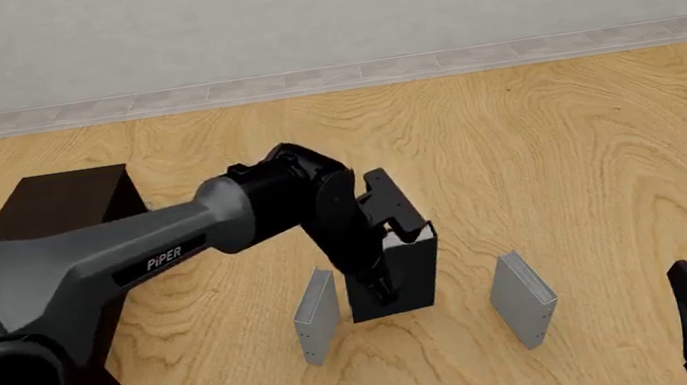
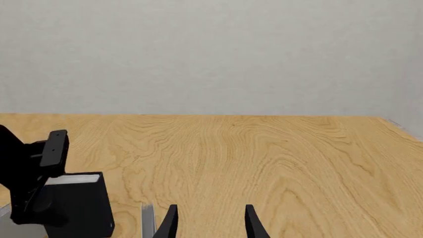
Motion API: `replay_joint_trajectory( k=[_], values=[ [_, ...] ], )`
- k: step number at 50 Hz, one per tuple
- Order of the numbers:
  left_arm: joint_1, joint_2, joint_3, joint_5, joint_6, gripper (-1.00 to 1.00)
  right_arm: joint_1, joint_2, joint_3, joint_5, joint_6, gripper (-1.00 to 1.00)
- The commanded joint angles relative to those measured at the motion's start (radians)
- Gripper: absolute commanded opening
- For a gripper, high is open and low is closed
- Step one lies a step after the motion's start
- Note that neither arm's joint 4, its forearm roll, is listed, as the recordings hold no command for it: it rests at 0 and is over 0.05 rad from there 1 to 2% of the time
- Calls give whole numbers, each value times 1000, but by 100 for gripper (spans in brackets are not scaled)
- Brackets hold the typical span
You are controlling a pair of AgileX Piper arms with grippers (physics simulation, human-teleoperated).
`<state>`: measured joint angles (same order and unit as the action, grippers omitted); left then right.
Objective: Pick up the book in the middle and place it on the cabinet shelf.
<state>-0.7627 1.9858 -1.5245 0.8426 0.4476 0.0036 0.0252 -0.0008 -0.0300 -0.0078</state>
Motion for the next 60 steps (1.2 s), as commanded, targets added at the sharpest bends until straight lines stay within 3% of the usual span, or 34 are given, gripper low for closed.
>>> replay_joint_trajectory(
  k=[1, 2, 3, 35, 49, 57, 60],
  values=[
    [-2, 1, 8, 2, -2, 100, 0, -3, 0, 2, 0, 100],
    [3, 4, 4, 5, 3, 100, 0, -5, 0, 5, 0, 100],
    [4, 3, 3, 7, 4, -100, 0, -6, 0, 6, 0, 100],
    [35, -47, -82, 44, 61, -100, 1, -3, 0, 3, 0, 100],
    [120, -55, -253, 49, 136, -100, 1, -3, 0, 3, 0, 100],
    [188, -61, -263, 3, 222, -100, 1, -4, 0, 3, -1, 100],
    [205, -57, -275, -7, 211, -100, 1, -4, 0, 3, -1, 100]
  ],
)
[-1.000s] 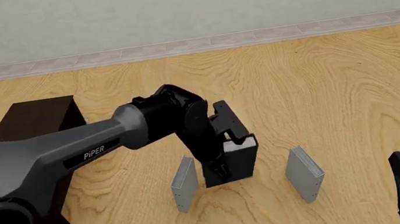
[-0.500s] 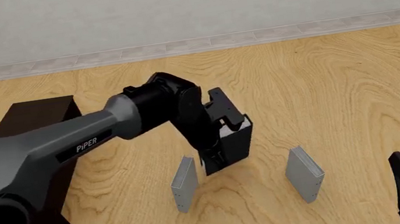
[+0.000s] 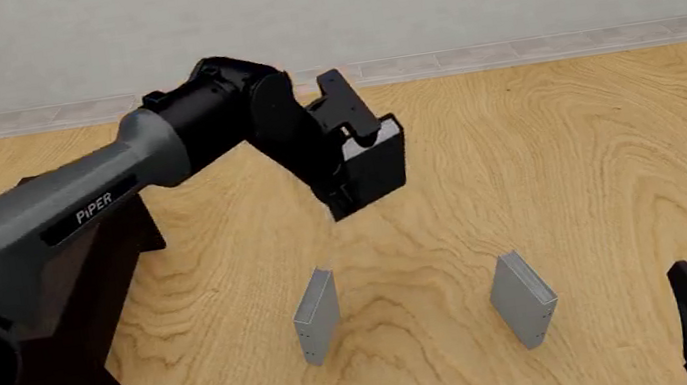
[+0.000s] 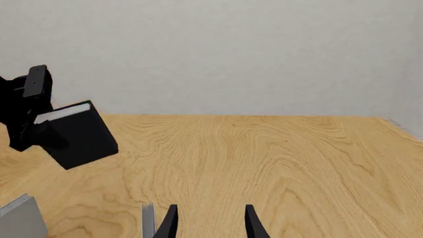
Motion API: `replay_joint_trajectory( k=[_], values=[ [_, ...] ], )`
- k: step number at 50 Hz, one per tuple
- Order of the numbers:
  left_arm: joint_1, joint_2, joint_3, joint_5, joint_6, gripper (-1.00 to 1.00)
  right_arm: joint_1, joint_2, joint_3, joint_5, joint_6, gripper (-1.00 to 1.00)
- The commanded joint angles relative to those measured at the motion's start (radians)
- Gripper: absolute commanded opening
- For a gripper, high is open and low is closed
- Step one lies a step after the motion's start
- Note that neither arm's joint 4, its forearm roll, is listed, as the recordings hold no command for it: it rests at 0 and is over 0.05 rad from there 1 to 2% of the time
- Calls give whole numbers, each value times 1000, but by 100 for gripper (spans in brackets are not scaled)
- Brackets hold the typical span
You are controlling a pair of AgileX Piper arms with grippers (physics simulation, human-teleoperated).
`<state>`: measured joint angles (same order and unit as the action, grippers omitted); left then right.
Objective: Pick up the book in the middle and place it on the cabinet shelf.
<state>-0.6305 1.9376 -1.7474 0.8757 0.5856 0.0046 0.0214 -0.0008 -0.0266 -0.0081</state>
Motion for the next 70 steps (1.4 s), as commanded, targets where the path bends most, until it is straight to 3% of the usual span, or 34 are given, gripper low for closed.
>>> replay_joint_trajectory(
  k=[1, 4, 10, 13, 16, 19, 26, 30, 31, 33, 38, 53, 70],
  values=[
    [76, -19, -42, -53, 78, -100, 0, 1, 0, -1, 0, 100],
    [98, -37, -8, -91, 106, -100, 0, 1, 0, -1, 0, 100],
    [162, -119, 143, -231, 239, -100, 0, 0, 0, 0, 0, 100],
    [163, -136, 167, -256, 226, -100, 0, 0, 0, 0, 0, 100],
    [213, -195, 313, -358, 361, -100, 0, 1, 0, -1, 0, 100],
    [234, -216, 367, -399, 412, -100, 0, 1, 0, -1, 0, 100],
    [250, -263, 390, -431, 411, -100, 0, 1, 0, -1, 0, 100],
    [299, -327, 534, -552, 577, -100, 0, 1, 0, -1, 0, 100],
    [299, -327, 535, -552, 577, -100, 0, 0, 0, -1, 0, 100],
    [327, -352, 596, -600, 659, -100, 0, 0, 0, 0, 0, 100],
    [340, -387, 616, -585, 686, -100, 0, 1, 0, -1, 0, 100],
    [410, -433, 485, -508, 698, -100, 0, 0, 0, -1, 0, 100],
    [489, -476, 507, -517, 734, -100, 0, 0, 0, -1, 0, 100]
  ],
)
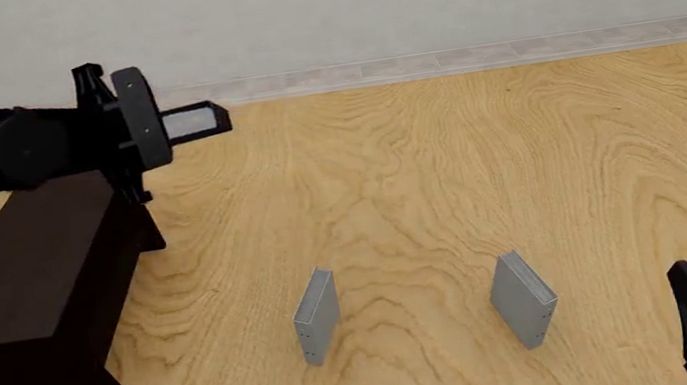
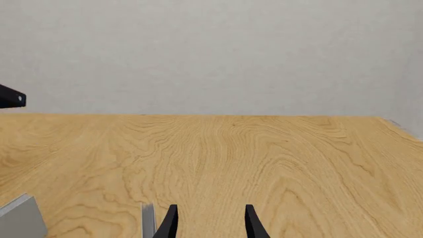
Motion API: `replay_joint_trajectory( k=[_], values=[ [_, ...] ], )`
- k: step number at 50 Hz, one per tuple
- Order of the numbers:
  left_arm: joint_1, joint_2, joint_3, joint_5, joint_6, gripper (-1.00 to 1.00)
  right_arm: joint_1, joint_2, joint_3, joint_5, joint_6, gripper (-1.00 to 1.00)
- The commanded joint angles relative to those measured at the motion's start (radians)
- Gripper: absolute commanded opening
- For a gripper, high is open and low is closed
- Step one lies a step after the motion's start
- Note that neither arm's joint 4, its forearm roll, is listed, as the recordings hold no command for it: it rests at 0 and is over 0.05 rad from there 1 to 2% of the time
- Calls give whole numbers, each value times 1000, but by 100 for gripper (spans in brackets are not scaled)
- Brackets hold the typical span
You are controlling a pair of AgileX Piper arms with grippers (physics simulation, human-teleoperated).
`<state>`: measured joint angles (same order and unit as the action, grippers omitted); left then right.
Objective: Pick up the book in the middle and place it on the cabinet shelf.
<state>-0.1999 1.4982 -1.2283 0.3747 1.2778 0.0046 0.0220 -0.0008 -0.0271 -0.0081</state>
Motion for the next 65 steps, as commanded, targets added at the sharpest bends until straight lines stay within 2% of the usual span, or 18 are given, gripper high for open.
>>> replay_joint_trajectory(
  k=[1, 10, 18, 23, 26, 28, 40, 43, 47, 52, 57, 65],
  values=[
    [72, -43, -12, -18, 52, -100, 0, 0, 0, 0, 0, 100],
    [129, -68, -103, 42, 50, -100, 0, 0, 0, 0, 0, 100],
    [173, -93, -86, 46, 59, -100, 0, 0, 0, 0, 0, 100],
    [224, -122, -24, 21, 82, -100, 0, 0, 0, 0, 0, 100],
    [247, -129, -17, 28, 54, -100, 0, 0, 0, 0, 0, 100],
    [261, -140, 23, 14, 68, -100, 0, 0, 0, 0, 0, 100],
    [334, -158, 73, 2, 39, -100, 0, 0, 0, 0, 0, 100],
    [343, -147, 50, 25, -7, -100, 0, 0, 0, 0, 0, 100],
    [378, -152, 112, -25, 29, -100, 0, 0, 0, 0, 0, 100],
    [402, -146, 138, -40, 24, -100, 0, 0, 0, 0, 0, 100],
    [408, -137, 204, -101, 34, -100, 0, 0, 0, 0, 0, 100],
    [419, -105, 239, -133, 13, -100, 0, 0, 0, 0, 0, 100]
  ],
)
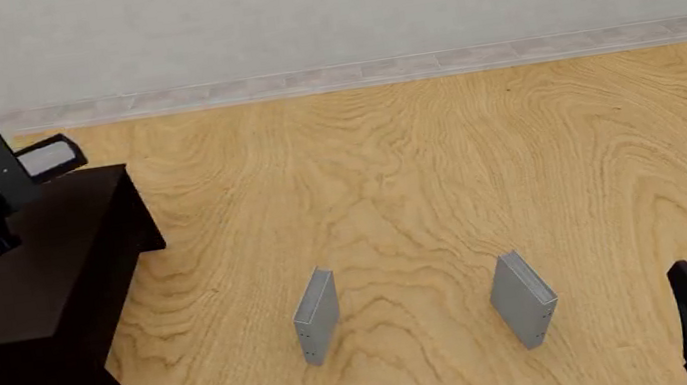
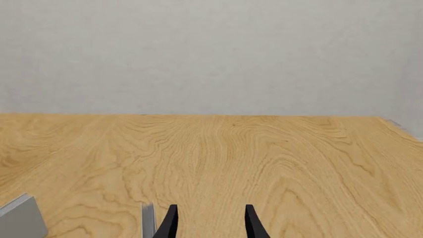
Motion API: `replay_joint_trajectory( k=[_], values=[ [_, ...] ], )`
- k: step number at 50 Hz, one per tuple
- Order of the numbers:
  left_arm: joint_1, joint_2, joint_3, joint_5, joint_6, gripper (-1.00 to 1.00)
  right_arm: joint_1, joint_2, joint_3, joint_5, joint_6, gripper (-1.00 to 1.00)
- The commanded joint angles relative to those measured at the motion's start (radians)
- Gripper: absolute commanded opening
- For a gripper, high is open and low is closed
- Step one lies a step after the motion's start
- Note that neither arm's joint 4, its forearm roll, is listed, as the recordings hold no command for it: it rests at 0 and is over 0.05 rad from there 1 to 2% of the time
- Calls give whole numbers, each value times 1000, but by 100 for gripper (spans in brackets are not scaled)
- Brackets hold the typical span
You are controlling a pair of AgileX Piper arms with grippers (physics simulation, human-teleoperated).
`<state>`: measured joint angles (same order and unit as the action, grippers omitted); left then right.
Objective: Pick up the book in the middle and place it on the cabinet shelf.
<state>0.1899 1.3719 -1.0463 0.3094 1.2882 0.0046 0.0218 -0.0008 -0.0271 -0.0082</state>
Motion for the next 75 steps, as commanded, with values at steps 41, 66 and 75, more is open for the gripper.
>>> replay_joint_trajectory(
  k=[41, 66, 75],
  values=[
    [-12, -6, 213, -40, -60, 100, 0, 0, 0, 0, 0, 100],
    [-63, -85, 243, 30, -81, 100, 0, 0, 0, 0, 0, 100],
    [-108, -145, 224, 125, -135, 100, 0, 0, 0, 0, 0, 100]
  ],
)
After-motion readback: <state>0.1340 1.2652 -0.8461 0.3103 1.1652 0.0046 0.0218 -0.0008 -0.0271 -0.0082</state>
